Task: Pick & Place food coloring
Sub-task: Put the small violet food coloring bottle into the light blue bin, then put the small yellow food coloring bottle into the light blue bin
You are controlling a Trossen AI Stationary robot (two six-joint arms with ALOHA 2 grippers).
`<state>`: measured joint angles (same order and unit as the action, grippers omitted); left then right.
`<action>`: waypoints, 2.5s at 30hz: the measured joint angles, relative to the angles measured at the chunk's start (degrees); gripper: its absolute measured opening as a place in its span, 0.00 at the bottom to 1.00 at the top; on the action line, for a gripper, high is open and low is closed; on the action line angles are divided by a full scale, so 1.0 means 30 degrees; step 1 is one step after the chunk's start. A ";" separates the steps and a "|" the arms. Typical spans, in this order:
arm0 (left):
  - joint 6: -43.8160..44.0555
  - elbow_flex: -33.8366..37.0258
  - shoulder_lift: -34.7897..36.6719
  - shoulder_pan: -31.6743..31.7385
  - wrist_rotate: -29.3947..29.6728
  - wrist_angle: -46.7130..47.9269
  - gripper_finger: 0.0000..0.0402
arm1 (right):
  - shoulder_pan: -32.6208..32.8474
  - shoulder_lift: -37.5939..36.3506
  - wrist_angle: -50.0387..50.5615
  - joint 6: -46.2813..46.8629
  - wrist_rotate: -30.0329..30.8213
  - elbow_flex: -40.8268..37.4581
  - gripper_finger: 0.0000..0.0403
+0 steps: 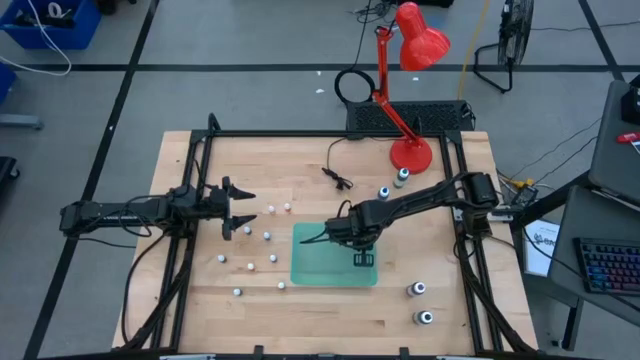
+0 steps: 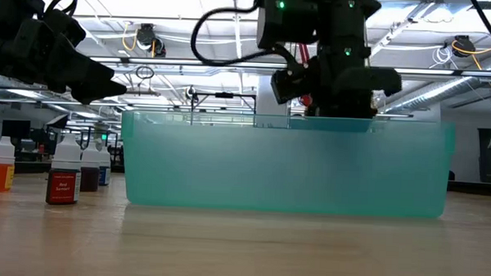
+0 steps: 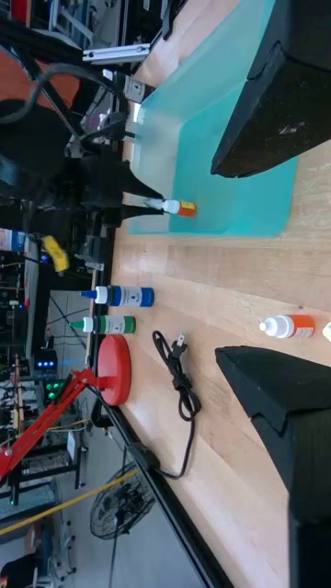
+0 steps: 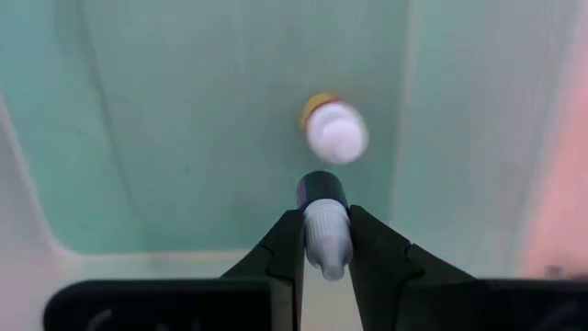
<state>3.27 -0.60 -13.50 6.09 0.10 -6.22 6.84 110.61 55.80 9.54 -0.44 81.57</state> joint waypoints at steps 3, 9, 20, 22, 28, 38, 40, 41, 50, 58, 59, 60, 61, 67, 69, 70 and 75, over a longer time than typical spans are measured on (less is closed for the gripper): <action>0.0000 0.0000 0.0000 0.0000 0.0000 0.0000 0.77 | -0.0040 0.0013 -0.0364 0.0051 -0.0456 -0.0578 0.12; -0.0004 -0.0003 0.0003 -0.0003 0.0000 0.0000 0.77 | -0.0041 -0.0051 -0.0476 0.0561 -0.0420 -0.0871 0.13; 0.0000 -0.0007 0.0000 -0.0004 0.0000 0.0004 0.77 | -0.0041 -0.1154 -0.0213 0.2118 -0.0398 -0.0944 0.50; 0.0000 -0.0006 0.0000 -0.0006 0.0000 0.0000 0.77 | -0.0041 -0.1846 -0.0136 0.2611 -0.0400 -0.0944 0.52; -0.0003 -0.0001 0.0001 0.0000 0.0000 0.0000 0.77 | -0.0005 -0.5074 0.1675 0.4653 -0.0165 -0.0944 0.55; -0.0002 -0.0005 0.0005 -0.0007 0.0000 0.0002 0.77 | 0.1856 -1.3658 0.2679 0.6175 0.7718 -0.4297 0.54; -0.0007 0.0000 0.0004 0.0000 0.0007 0.0007 0.77 | 0.2123 -1.5525 0.1676 0.7650 0.8622 -0.6043 0.54; -0.0007 0.0000 0.0000 -0.0003 0.0000 0.0007 0.77 | 0.2241 -1.6409 0.0595 0.8204 0.9164 -0.7112 0.54; -0.0007 0.0000 0.0007 -0.0003 0.0000 0.0000 0.77 | 0.1398 -2.2580 -1.7338 0.2286 0.7493 -1.9212 0.54; 0.0000 0.0000 0.0004 -0.0003 0.0000 0.0000 0.77 | -0.2017 -2.6523 -2.5708 -0.0503 0.3527 -2.5157 0.54; -0.0004 -0.0003 0.0007 0.0000 0.0000 0.0011 0.77 | -0.2432 -2.7055 -2.5617 -0.0480 0.3352 -2.5452 0.54; -0.0004 -0.0003 0.0000 0.0000 0.0000 0.0029 0.77 | -0.2842 -2.7626 -2.5485 -0.0534 0.3086 -2.5679 0.54; -0.0002 0.0000 0.0000 -0.0007 0.0000 0.0015 0.77 | -0.3150 -2.8147 -2.5230 -0.0636 0.2978 -2.5826 0.54; -0.0002 0.0000 0.0003 -0.0005 0.0000 0.0005 0.77 | -0.4323 -3.1231 -2.2815 -0.1508 0.2665 -2.6001 0.55; -0.0007 -0.0002 0.0000 0.0000 0.0002 0.0000 0.77 | -0.4467 -3.2159 -2.2085 -0.1919 0.2655 -2.6021 0.55; -0.0007 0.0000 0.0003 0.0000 0.0000 0.0000 0.77 | -0.4513 -3.2550 -2.1701 -0.2221 0.2655 -2.6028 0.54; -0.0007 -0.0002 0.0000 -0.0002 0.0000 0.0007 0.77 | -0.4558 -3.3227 -2.0155 -0.3102 0.2691 -2.6050 0.54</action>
<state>3.25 -0.61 -13.50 6.08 0.10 -6.20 -6.83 10.93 -4.67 0.23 7.64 3.42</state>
